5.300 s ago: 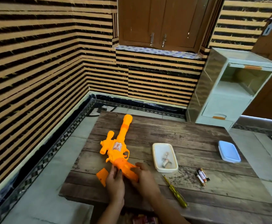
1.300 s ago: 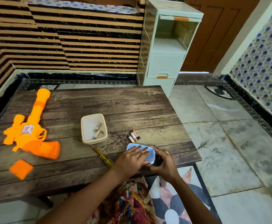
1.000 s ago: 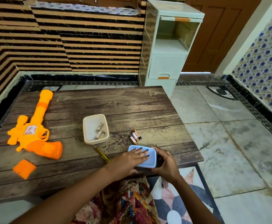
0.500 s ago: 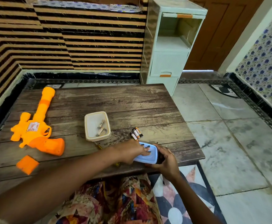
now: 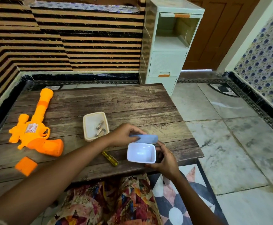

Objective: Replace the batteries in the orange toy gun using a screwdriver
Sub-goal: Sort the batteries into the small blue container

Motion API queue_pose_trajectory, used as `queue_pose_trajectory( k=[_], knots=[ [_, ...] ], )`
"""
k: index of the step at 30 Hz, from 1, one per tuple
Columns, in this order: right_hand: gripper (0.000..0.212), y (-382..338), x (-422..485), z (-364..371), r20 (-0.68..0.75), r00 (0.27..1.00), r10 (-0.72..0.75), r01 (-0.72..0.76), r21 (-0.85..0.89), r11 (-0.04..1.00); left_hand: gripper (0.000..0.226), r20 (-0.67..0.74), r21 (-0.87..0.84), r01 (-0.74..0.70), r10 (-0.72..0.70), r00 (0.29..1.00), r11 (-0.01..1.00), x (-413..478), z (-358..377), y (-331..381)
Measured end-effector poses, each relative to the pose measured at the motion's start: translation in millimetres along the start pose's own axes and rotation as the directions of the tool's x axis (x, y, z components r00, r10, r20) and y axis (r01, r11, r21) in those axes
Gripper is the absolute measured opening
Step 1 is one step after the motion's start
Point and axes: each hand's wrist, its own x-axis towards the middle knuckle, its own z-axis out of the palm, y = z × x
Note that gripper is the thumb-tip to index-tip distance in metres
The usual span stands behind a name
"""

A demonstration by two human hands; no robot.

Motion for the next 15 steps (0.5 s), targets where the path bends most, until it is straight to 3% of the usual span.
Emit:
queue_pose_trajectory(
  k=[3,6,10,15],
  knots=[
    [0.082,-0.2,-0.8,0.1,-0.006,1.0,-0.001,0.001,0.0,1.0,0.034,-0.301,-0.222,0.052,-0.12,0.946,0.974,-6.7,3.2,-6.5],
    [0.073,0.3,-1.7,-0.1,-0.008,1.0,-0.016,0.016,-0.02,1.0,0.034,-0.479,-0.561,0.013,-0.337,0.811,0.828,-23.2,7.6,-11.7],
    [0.076,1.1,-1.8,0.6,-0.023,0.999,-0.037,0.036,-0.041,0.999,0.029,-0.541,-0.766,-0.024,-0.624,0.564,0.643,-64.7,21.6,-21.1],
    [0.075,0.1,-2.4,1.7,-0.053,0.997,-0.049,0.044,-0.093,0.995,0.034,-0.583,-0.805,-0.043,-0.775,0.244,0.592,-129.0,54.3,-52.2]
  ],
)
